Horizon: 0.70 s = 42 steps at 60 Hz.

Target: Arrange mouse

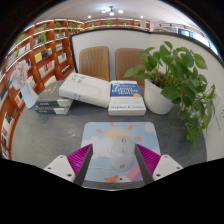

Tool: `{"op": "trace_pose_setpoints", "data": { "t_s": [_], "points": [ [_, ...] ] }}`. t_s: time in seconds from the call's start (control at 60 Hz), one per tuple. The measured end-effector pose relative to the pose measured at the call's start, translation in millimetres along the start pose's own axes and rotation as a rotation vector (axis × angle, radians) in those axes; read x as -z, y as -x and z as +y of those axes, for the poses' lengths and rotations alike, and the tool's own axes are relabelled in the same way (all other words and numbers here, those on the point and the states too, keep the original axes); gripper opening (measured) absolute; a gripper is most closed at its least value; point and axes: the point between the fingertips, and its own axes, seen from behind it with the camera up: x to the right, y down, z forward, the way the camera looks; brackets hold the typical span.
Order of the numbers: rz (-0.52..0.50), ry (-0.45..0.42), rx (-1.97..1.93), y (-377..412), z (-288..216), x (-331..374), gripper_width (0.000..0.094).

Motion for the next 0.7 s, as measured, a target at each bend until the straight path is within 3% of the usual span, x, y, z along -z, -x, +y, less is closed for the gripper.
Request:
{"op": "trace_pose_setpoints", "data": {
  "t_s": [0.2, 0.433, 0.7],
  "points": [
    [0.043, -0.133, 0.006, 42, -38, 102, 0.0858],
    [0.069, -0.233, -0.028, 92, -37, 196, 0.0863],
    [0.081, -0.235, -0.025, 135, -1, 239, 0.0858]
  ]
}}
